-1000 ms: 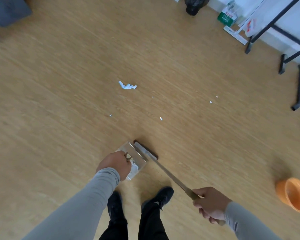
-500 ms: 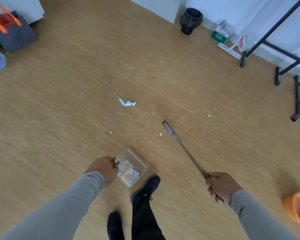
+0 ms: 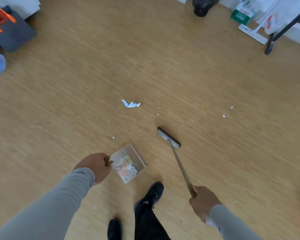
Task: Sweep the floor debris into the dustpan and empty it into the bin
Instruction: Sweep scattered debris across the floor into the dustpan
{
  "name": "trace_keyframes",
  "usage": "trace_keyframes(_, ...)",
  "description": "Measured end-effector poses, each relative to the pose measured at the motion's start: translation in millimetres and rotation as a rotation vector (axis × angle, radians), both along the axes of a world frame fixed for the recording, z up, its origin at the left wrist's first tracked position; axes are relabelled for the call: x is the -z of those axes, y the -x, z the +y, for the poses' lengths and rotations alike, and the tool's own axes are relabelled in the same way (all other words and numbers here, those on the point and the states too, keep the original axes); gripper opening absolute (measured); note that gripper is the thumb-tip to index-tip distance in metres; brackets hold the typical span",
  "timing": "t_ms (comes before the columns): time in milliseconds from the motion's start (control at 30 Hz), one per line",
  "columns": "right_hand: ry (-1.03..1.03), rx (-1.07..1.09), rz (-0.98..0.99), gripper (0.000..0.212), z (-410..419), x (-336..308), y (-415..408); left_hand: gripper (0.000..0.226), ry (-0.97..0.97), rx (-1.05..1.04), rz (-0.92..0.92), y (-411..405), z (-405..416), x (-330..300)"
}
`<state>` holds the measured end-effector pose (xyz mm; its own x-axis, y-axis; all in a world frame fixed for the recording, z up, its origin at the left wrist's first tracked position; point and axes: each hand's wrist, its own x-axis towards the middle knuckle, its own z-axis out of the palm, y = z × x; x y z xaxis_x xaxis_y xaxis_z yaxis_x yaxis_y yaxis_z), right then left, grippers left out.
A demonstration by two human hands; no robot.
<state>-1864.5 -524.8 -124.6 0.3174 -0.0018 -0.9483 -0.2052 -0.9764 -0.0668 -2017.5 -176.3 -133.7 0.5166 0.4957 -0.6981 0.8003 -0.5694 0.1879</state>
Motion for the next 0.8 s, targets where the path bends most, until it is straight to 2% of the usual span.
trace_keyframes(100,-0.09,0.155,0.131,0.034,-15.2,-42.7,-19.3,0.015,0.051,-0.052,0.003,8.0,13.9,-0.8)
trace_keyframes(200,-0.115,0.309,0.154,0.035,-33.8,-88.4,-50.9,0.018,0.095,-0.049,0.002,7.1,20.3,-2.7)
trace_keyframes(267,-0.141,0.33,0.138,0.036,-27.8,-104.8,-45.9,0.02,0.098,-0.038,-0.006,4.3,27.2,-2.1)
trace_keyframes(367,-0.12,0.301,0.03,0.04,6.2,-95.0,-14.8,0.019,0.099,-0.009,-0.013,-2.4,41.2,-1.5)
trace_keyframes(467,-0.068,0.157,-0.007,0.047,44.5,-67.8,23.6,0.02,0.123,-0.004,-0.029,-9.4,54.3,-1.1)
trace_keyframes(633,-0.09,0.295,0.059,0.054,78.0,-75.3,34.6,0.021,0.158,0.052,-0.034,14.9,77.4,-12.9)
trace_keyframes(800,-0.116,0.281,0.012,0.052,121.1,-96.7,58.5,0.016,0.192,-0.03,-0.062,73.0,140.0,-34.0)
